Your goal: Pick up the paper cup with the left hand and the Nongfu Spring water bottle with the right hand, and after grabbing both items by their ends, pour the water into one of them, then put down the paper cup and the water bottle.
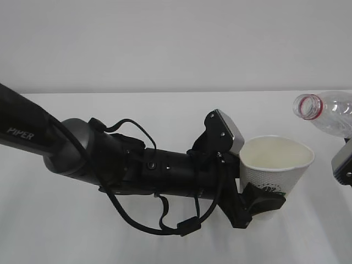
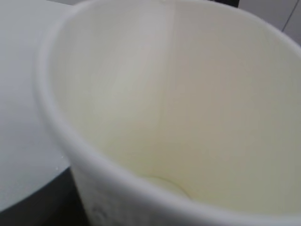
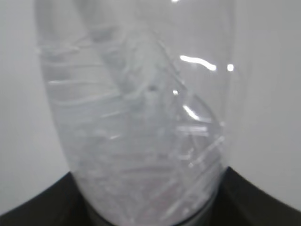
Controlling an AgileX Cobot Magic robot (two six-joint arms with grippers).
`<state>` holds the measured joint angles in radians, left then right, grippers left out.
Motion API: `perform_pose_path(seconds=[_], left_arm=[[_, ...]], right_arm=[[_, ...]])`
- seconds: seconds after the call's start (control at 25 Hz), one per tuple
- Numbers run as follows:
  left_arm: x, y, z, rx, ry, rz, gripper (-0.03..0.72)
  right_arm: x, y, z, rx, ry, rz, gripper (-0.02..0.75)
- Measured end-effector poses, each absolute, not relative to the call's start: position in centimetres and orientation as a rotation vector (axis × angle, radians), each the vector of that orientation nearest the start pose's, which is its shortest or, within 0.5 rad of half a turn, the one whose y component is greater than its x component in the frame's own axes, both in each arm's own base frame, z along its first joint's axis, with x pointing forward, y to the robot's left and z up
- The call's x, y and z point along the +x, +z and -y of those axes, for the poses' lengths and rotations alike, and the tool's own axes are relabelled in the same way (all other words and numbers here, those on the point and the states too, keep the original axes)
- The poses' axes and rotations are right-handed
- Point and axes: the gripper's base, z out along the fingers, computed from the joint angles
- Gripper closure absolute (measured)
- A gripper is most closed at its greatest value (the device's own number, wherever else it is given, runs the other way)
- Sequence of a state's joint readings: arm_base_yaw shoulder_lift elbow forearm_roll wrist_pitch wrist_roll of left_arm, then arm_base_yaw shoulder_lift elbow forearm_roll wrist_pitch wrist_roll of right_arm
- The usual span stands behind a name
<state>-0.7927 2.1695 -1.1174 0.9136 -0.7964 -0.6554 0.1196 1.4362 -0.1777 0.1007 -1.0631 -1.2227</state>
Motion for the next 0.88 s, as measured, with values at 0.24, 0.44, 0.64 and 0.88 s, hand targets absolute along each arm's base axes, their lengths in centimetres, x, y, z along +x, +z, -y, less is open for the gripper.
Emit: perform_pose_path(seconds=[0.24,0.44,0.64,0.88], left_arm=[[25.87,11.11,33.59,1.226,-1.047,-1.649,0.177],[25.85,11.11,33.59,1.228,-1.046,-1.648,0.177],[25.85,11.11,33.59,1.228,-1.046,-1.648,0.177],[25.85,11.11,33.59,1.228,-1.046,-1.648,0.178]], right_arm=[[20.77,17.55,-1.66,-1.046,-0.901,-1.421,0.316],[20.77,17.55,-1.66,-1.080,-0.932,-1.403,0.316],[20.77,17.55,-1.66,-1.092,-0.943,-1.397,0.316],[20.77,17.55,-1.66,-1.099,-0.948,-1.393,0.317]])
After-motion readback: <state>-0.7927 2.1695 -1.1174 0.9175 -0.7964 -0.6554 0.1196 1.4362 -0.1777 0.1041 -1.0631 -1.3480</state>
